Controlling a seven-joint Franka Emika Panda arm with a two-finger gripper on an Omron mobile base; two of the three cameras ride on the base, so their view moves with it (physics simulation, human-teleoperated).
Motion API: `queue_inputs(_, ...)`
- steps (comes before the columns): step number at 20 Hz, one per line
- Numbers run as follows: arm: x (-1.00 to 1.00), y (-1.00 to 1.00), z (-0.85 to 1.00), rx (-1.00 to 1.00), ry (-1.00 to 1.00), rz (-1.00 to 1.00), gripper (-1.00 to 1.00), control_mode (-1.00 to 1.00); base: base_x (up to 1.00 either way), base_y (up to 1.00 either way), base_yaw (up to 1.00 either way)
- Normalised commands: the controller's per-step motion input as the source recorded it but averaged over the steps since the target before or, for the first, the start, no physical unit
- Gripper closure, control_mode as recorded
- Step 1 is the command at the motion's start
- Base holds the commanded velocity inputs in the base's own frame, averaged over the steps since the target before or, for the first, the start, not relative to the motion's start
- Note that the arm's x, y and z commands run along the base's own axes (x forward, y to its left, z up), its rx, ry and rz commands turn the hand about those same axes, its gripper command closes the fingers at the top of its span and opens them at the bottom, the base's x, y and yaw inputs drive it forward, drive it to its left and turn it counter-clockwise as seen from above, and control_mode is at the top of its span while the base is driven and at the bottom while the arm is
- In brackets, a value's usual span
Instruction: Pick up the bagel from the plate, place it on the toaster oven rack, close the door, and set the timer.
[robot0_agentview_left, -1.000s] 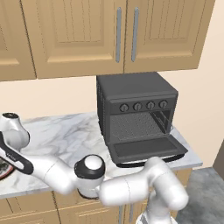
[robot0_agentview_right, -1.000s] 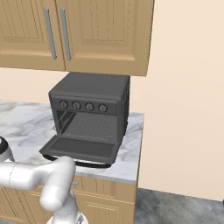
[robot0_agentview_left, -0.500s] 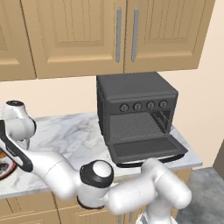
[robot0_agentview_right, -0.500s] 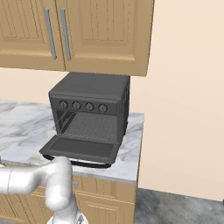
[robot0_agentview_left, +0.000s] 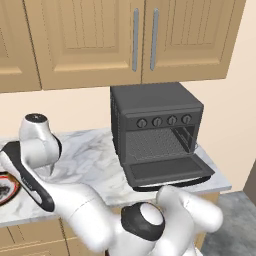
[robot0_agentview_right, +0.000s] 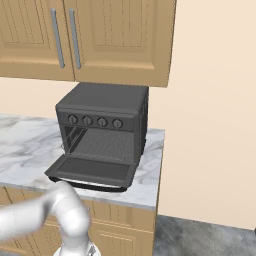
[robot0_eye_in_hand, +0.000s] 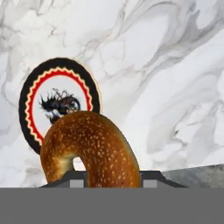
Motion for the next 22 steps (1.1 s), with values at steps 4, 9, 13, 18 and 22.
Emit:
queue_inputs(4, -0.5, -0.84, 0.55, 0.02, -0.05, -0.06, 1.0, -1.0, 0.0, 0.0, 0.0)
queue_inputs(9, -0.3, -0.82, 0.66, 0.02, -0.01, -0.03, 1.0, -1.0, 0.0, 0.0, 0.0)
queue_inputs(13, -0.31, -0.79, 0.42, 0.0, 0.0, 0.0, 1.0, -1.0, 0.0, 0.0, 0.0)
queue_inputs(18, -0.27, -0.79, 0.31, 0.0, 0.0, -0.01, 1.0, -1.0, 0.0, 0.0, 0.0)
queue_inputs(22, -0.04, -0.85, 0.22, 0.0, 0.0, -0.03, 1.0, -1.0, 0.0, 0.0, 0.0)
